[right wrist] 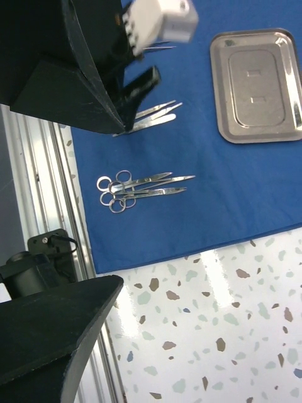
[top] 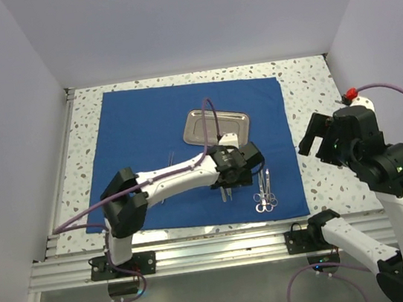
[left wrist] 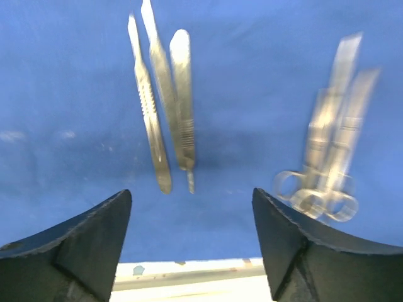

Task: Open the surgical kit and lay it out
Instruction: Place the medical item in the surgical kit, then reset both arms

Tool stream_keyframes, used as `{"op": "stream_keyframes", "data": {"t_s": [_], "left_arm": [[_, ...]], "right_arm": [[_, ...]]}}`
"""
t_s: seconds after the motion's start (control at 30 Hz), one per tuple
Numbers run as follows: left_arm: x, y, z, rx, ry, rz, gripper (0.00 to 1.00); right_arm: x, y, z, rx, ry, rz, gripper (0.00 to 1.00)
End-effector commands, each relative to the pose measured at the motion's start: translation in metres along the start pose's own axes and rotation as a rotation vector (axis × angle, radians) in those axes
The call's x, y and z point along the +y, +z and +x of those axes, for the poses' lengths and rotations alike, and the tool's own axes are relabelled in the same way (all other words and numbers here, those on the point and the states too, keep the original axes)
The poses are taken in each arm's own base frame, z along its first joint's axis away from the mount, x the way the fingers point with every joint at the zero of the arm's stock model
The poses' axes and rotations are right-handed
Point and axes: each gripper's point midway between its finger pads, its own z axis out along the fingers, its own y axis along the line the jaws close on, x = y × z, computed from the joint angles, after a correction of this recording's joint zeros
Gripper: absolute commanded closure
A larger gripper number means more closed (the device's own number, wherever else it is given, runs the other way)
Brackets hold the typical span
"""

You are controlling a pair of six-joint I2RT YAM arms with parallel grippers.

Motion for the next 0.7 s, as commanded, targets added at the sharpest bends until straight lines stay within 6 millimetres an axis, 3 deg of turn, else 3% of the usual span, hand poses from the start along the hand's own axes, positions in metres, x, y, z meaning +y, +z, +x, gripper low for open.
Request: {"op": "stream_keyframes", "data": {"t_s": [0.0, 0.07, 0.1, 0.23, 0.3, 0.4, 0.67], "left_arm": [[0.012, -0.089, -0.086, -0.193, -0.038, 0.139, 0.17], [0.036, -0.117, -0.111, -0.248, -0.023, 0.181, 0.16], [0.056, -0.119, -0.134, -0.283, -0.060, 0.174, 0.15], [0.133, -0.150, -0.191, -0.467, -0.059, 0.116, 0.11], [0.170, -0.158, -0.212, -0.528, -0.099, 0.076, 0.09], [0.203, -0.153, -0.226, -0.533, -0.094, 0.021, 0.08], [0.219, -0.148, -0.236, -0.532, -0.047, 0.041, 0.08]], "right_arm": [[0.000, -0.008, -0.025, -0.107, -0.011, 0.007, 0.01], [0.006, -0.006, -0.035, -0.141, 0.011, -0.006, 0.02], [0.011, -0.003, -0.037, -0.141, 0.011, -0.017, 0.02], [0.026, 0.001, -0.044, -0.165, -0.007, -0.084, 0.02], [0.034, 0.001, -0.050, -0.187, -0.008, -0.120, 0.02], [0.041, 0.003, -0.051, -0.190, 0.004, -0.152, 0.02], [0.047, 0.016, -0.041, -0.123, 0.004, -0.150, 0.02]]}}
